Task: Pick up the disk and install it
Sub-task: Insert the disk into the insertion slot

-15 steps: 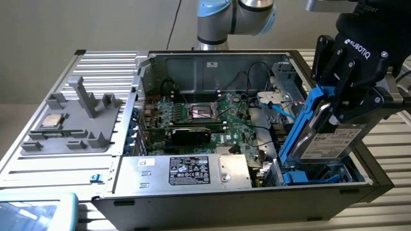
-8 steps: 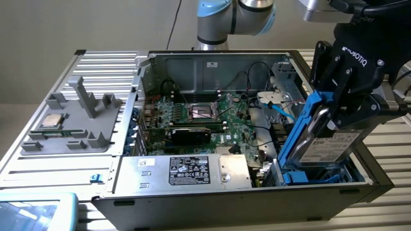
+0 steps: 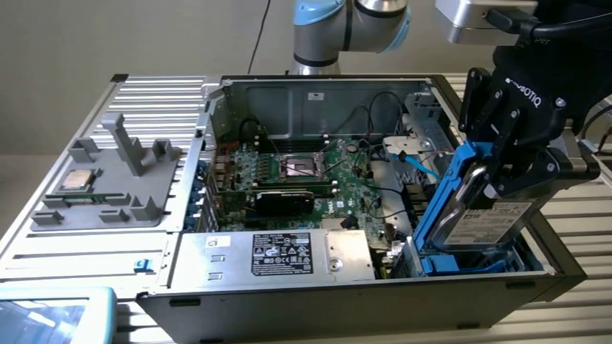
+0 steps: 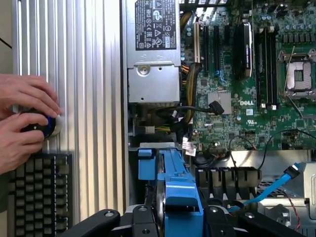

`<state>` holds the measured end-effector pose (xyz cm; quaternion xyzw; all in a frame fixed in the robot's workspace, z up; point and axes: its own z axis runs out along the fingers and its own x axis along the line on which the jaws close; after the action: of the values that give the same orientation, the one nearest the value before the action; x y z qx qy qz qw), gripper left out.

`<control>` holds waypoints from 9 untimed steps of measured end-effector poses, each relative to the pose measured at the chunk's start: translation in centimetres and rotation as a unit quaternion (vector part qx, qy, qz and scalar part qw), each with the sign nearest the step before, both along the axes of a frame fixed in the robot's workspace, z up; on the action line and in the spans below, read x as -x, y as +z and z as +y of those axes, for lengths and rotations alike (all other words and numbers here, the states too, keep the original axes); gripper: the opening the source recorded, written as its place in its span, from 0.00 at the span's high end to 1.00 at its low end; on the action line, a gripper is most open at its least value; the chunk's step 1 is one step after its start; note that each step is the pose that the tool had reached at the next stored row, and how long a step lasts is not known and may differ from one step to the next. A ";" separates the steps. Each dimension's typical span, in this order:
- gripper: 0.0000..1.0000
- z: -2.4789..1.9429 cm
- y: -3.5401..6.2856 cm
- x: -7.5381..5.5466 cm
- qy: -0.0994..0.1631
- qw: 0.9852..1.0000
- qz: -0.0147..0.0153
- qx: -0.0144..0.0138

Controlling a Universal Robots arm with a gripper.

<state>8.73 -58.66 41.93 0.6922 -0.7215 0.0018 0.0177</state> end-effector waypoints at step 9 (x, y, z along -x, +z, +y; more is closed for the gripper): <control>0.63 -0.02 -0.09 0.0 0.000 1.000 0.000 -0.002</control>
<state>8.72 -58.68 41.84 0.6922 -0.7215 0.0003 0.0160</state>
